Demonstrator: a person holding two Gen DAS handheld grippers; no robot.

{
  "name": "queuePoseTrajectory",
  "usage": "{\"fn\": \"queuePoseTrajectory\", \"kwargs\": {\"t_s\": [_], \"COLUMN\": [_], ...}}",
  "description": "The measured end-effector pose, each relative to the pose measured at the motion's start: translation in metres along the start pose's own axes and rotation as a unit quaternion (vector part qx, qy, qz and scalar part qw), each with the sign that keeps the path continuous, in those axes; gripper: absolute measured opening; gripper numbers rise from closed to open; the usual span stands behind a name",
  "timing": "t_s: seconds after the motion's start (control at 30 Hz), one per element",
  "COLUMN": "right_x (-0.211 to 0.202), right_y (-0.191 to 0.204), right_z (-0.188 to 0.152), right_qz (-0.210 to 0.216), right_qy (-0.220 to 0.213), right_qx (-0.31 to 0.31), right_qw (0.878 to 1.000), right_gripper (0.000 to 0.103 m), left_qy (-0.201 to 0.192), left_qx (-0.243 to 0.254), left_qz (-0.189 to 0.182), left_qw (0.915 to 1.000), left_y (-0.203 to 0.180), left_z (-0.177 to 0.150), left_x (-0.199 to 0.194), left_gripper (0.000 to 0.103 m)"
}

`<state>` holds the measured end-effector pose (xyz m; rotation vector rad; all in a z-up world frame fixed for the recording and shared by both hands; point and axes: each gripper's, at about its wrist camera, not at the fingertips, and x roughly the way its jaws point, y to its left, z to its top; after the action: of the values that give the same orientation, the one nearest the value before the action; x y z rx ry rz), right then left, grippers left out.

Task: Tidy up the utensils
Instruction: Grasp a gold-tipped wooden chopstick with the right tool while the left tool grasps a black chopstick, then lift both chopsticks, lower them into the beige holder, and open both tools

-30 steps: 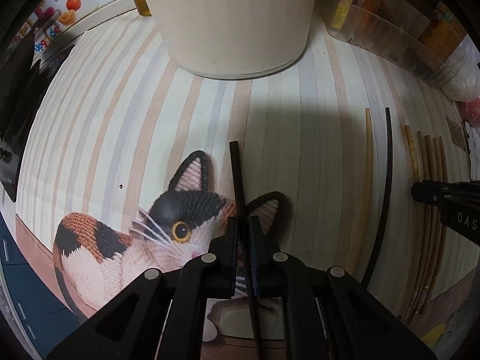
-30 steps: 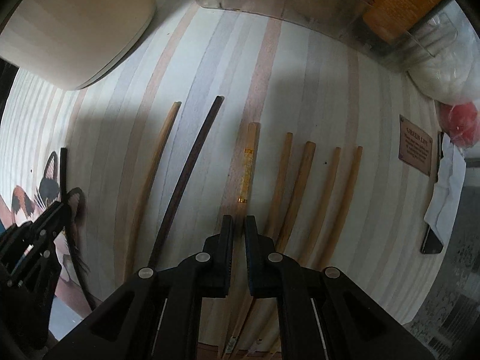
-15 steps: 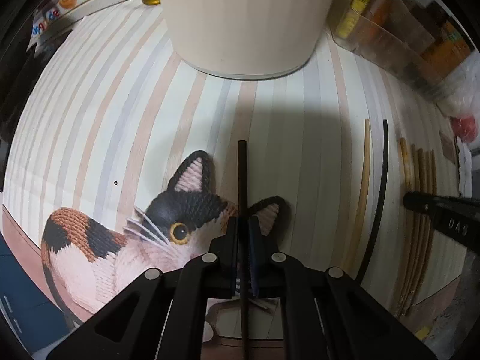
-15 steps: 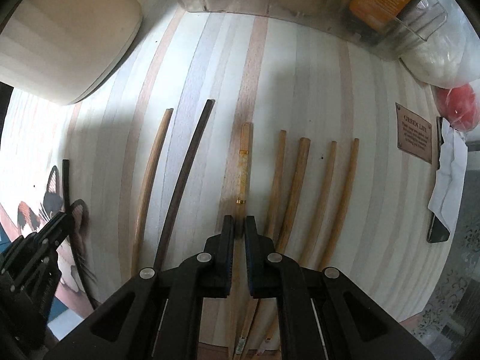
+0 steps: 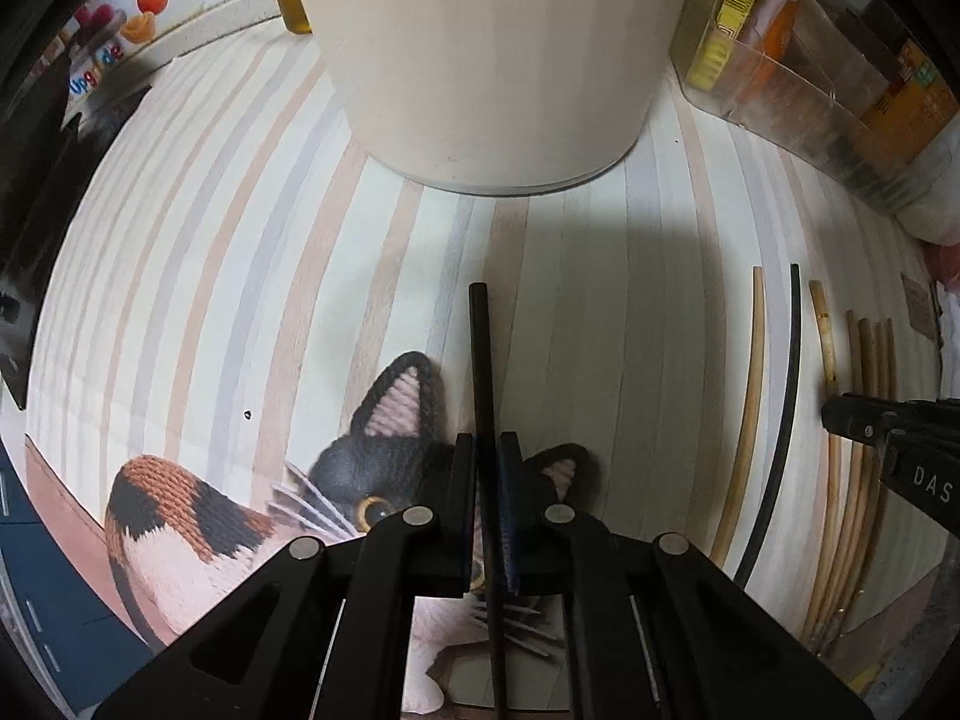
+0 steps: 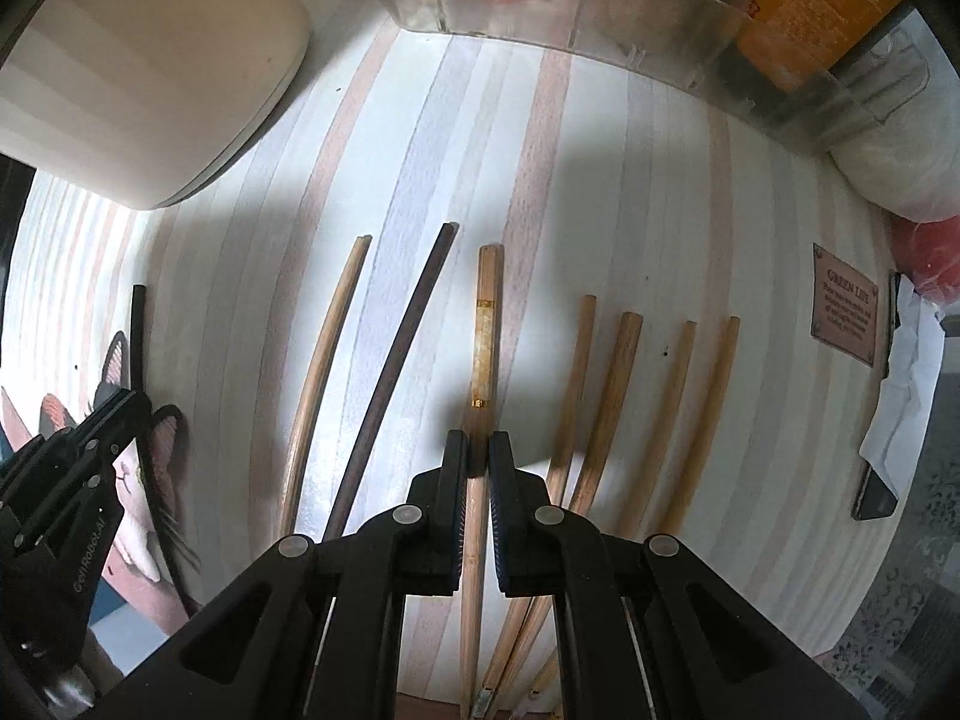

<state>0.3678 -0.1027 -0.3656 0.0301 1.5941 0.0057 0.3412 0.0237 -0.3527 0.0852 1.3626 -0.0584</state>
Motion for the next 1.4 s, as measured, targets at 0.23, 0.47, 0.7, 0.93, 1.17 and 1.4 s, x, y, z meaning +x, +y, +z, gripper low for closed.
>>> {"fn": "queuePoseTrajectory", "kwargs": {"t_s": [0.23,0.47,0.7,0.93,1.17,1.4], "right_x": [-0.005,-0.024,-0.066,-0.106,-0.166,-0.225], "right_y": [0.001,-0.025,-0.054,-0.059,-0.042,-0.033], "right_z": [-0.013,-0.044,-0.067,-0.068,-0.050,-0.023], "right_qz": [-0.009,0.040,0.075,0.105,0.141,0.153], "right_qy": [-0.026,-0.059,-0.115,-0.166,-0.237,-0.301], "right_qx": [-0.003,0.013,0.029,0.041,0.034,0.020], "right_qw": [1.000,0.997,0.990,0.980,0.961,0.941], "right_gripper": [0.007,0.006,0.006,0.006,0.006,0.006], "left_qy": [-0.009,-0.029,-0.069,-0.114,-0.186,-0.260], "left_qx": [-0.012,-0.028,-0.028,-0.044,-0.067,-0.067], "left_qz": [0.006,-0.024,-0.048,-0.070,-0.081,-0.082], "left_qw": [0.9999,0.9989,0.9961,0.9900,0.9770,0.9597], "left_y": [-0.010,-0.018,-0.027,-0.014,0.000,0.005], "left_z": [-0.004,-0.019,-0.033,-0.029,-0.012,0.014], "left_x": [-0.006,-0.041,-0.094,-0.140,-0.197,-0.254], "left_gripper": [0.004,0.004,0.004,0.004,0.004,0.004]}}
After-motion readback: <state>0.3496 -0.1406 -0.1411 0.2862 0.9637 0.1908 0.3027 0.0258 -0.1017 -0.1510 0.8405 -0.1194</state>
